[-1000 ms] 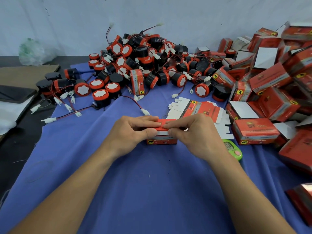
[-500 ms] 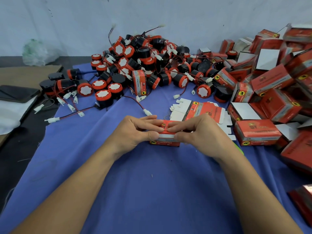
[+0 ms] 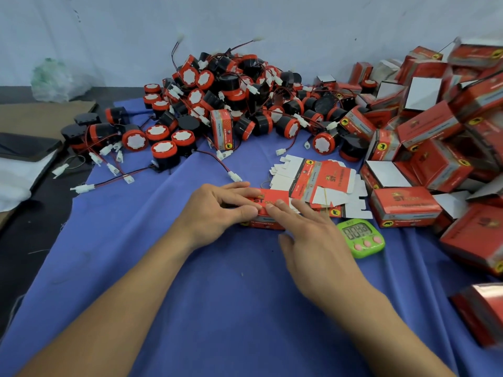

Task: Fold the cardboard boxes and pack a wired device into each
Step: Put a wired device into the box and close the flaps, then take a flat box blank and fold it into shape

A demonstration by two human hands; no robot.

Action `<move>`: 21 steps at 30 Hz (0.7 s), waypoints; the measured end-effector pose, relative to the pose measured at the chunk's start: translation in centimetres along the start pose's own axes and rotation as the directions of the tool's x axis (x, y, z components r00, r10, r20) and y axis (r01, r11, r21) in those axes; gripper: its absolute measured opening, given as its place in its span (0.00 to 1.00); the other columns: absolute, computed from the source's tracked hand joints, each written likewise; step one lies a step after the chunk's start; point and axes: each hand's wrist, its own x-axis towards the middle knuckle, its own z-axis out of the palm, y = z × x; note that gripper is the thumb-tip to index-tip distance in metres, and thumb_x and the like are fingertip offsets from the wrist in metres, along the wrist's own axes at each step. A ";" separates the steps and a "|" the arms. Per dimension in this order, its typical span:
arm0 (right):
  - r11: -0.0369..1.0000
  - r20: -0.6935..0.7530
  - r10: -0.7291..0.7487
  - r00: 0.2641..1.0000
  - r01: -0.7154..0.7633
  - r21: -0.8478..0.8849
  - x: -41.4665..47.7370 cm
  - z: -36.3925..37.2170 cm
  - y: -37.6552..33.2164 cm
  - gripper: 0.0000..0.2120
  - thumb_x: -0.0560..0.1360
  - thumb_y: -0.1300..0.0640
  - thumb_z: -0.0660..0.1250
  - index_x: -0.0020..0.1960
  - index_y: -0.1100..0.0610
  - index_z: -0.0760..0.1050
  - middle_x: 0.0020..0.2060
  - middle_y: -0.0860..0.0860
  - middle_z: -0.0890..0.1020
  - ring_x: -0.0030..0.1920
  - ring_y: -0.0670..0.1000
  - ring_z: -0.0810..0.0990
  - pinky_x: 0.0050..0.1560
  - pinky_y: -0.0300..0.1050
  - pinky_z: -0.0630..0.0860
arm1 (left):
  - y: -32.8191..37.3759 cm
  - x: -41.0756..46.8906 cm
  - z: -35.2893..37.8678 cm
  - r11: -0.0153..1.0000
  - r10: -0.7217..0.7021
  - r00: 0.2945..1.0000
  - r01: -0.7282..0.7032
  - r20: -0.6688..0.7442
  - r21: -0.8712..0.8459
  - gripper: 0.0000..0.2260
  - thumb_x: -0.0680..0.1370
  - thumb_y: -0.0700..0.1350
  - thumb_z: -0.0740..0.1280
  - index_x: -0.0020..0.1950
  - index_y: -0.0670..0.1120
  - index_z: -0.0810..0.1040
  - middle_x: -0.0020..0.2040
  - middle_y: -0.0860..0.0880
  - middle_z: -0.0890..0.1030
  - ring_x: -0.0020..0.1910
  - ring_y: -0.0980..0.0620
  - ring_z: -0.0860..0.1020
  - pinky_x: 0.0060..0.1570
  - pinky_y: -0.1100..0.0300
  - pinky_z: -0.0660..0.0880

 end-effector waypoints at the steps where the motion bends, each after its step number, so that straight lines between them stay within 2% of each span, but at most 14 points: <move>1: 0.999 -0.062 0.018 0.998 -0.015 0.044 0.3 0.0 -0.2 0.24 0.75 0.64 0.71 0.70 0.50 0.78 0.68 0.50 0.80 0.71 0.57 0.75 0.67 0.51 0.71 | 0.2 0.0 0.3 0.998 0.018 0.998 -0.015 -0.053 0.067 0.11 0.76 0.41 0.77 0.50 0.59 0.89 0.57 0.62 0.86 0.67 0.69 0.74 0.69 0.60 0.72; 4: 0.992 -0.128 0.050 0.991 -0.034 0.125 1.6 0.0 -0.2 0.16 0.73 0.61 0.74 0.59 0.50 0.82 0.60 0.50 0.83 0.61 0.54 0.79 0.58 0.45 0.75 | 0.7 -0.2 1.8 0.929 0.060 0.993 -0.017 -0.106 0.370 0.19 0.79 0.53 0.74 0.70 0.59 0.79 0.64 0.66 0.78 0.61 0.67 0.75 0.64 0.67 0.72; 7: 0.987 0.017 0.070 0.997 -0.072 0.144 3.2 -0.1 0.4 0.14 0.71 0.59 0.72 0.49 0.52 0.67 0.57 0.50 0.79 0.54 0.53 0.74 0.48 0.42 0.69 | 1.1 -0.1 2.3 0.913 -0.020 0.998 0.042 -0.060 0.405 0.22 0.77 0.64 0.71 0.69 0.62 0.76 0.53 0.69 0.78 0.53 0.67 0.77 0.49 0.77 0.69; 9: 0.983 0.088 0.107 0.990 -0.119 0.142 4.0 -0.2 0.4 0.18 0.70 0.58 0.72 0.45 0.50 0.62 0.42 0.44 0.74 0.41 0.50 0.71 0.36 0.39 0.62 | 0.9 0.0 1.7 0.933 -0.030 0.999 0.043 -0.043 0.358 0.23 0.72 0.68 0.73 0.65 0.65 0.79 0.52 0.69 0.80 0.53 0.70 0.77 0.50 0.75 0.72; 11: 0.985 0.168 0.114 0.979 -0.133 0.107 4.7 -1.0 0.5 0.20 0.69 0.56 0.75 0.43 0.48 0.62 0.37 0.43 0.71 0.35 0.47 0.69 0.32 0.38 0.59 | 0.9 0.1 1.3 0.965 -0.036 0.999 0.042 -0.028 0.257 0.21 0.73 0.66 0.74 0.65 0.68 0.77 0.55 0.66 0.82 0.55 0.68 0.79 0.56 0.69 0.75; 13: 0.968 0.306 0.143 0.941 -0.197 0.153 5.6 -2.9 1.4 0.21 0.65 0.54 0.78 0.43 0.49 0.65 0.37 0.44 0.75 0.32 0.46 0.71 0.30 0.40 0.64 | 0.7 0.1 1.4 0.996 -0.063 0.995 0.058 -0.075 -0.063 0.21 0.75 0.63 0.67 0.68 0.63 0.77 0.57 0.58 0.85 0.57 0.61 0.82 0.58 0.63 0.78; 14: 0.928 0.346 0.162 0.924 -0.262 0.267 6.1 -4.2 2.0 0.20 0.64 0.55 0.79 0.44 0.49 0.68 0.39 0.44 0.78 0.33 0.45 0.73 0.32 0.39 0.68 | 0.6 0.2 1.5 0.977 -0.095 0.990 0.072 -0.108 -0.202 0.24 0.75 0.64 0.65 0.70 0.59 0.77 0.58 0.54 0.86 0.58 0.58 0.83 0.58 0.62 0.79; 15: 0.815 0.340 0.182 0.923 -0.335 0.473 6.5 -5.5 2.8 0.18 0.66 0.56 0.79 0.47 0.51 0.71 0.41 0.46 0.80 0.35 0.46 0.76 0.36 0.40 0.72 | 0.5 0.4 1.6 0.959 -0.124 0.982 0.082 -0.142 -0.271 0.25 0.75 0.65 0.64 0.70 0.57 0.77 0.58 0.53 0.86 0.59 0.56 0.83 0.58 0.60 0.79; 16: 0.567 0.289 0.226 0.930 -0.366 0.738 7.0 -6.9 3.7 0.15 0.70 0.59 0.77 0.51 0.54 0.74 0.45 0.49 0.81 0.40 0.48 0.80 0.40 0.42 0.77 | 0.5 0.6 1.6 0.960 -0.140 0.976 0.092 -0.169 -0.266 0.25 0.76 0.64 0.64 0.70 0.56 0.78 0.57 0.52 0.86 0.58 0.54 0.83 0.58 0.57 0.79; 17: 0.183 0.245 0.312 0.918 -0.311 0.933 7.4 -8.2 4.7 0.13 0.74 0.60 0.74 0.56 0.57 0.75 0.50 0.53 0.82 0.46 0.51 0.83 0.45 0.45 0.81 | 0.5 0.7 1.8 0.963 -0.155 0.970 0.106 -0.186 -0.247 0.23 0.77 0.61 0.63 0.69 0.56 0.78 0.56 0.51 0.86 0.57 0.53 0.83 0.60 0.54 0.79; 18: -0.184 0.228 0.401 0.887 -0.165 0.969 7.8 -9.3 5.6 0.12 0.78 0.60 0.70 0.59 0.61 0.75 0.53 0.57 0.82 0.51 0.55 0.85 0.51 0.49 0.83 | 0.6 0.8 1.9 0.968 -0.166 0.966 0.121 -0.196 -0.220 0.21 0.77 0.59 0.63 0.69 0.56 0.79 0.54 0.52 0.87 0.56 0.53 0.83 0.61 0.52 0.79; 19: -0.394 0.234 0.482 0.844 -0.029 0.919 8.1 -10.0 6.4 0.13 0.80 0.59 0.68 0.61 0.64 0.75 0.56 0.60 0.82 0.55 0.59 0.85 0.55 0.52 0.83 | 0.6 0.8 2.0 0.970 -0.179 0.963 0.139 -0.200 -0.199 0.20 0.77 0.57 0.63 0.68 0.56 0.80 0.52 0.53 0.87 0.55 0.53 0.84 0.61 0.51 0.79; 20: -0.450 0.255 0.540 0.802 0.019 0.893 8.3 -10.3 6.8 0.14 0.81 0.58 0.67 0.63 0.65 0.75 0.59 0.62 0.81 0.57 0.61 0.85 0.57 0.53 0.83 | 0.7 0.8 2.1 0.973 -0.190 0.961 0.157 -0.203 -0.167 0.19 0.77 0.57 0.63 0.66 0.58 0.80 0.51 0.55 0.87 0.54 0.53 0.84 0.62 0.51 0.78; 21: -0.400 0.265 0.577 0.772 -0.016 0.916 8.4 -10.2 6.7 0.14 0.81 0.60 0.67 0.64 0.65 0.75 0.60 0.63 0.80 0.58 0.62 0.84 0.57 0.53 0.83 | 0.6 0.8 2.2 0.976 -0.198 0.959 0.174 -0.205 -0.132 0.16 0.77 0.57 0.65 0.64 0.60 0.80 0.50 0.57 0.87 0.54 0.54 0.84 0.63 0.51 0.78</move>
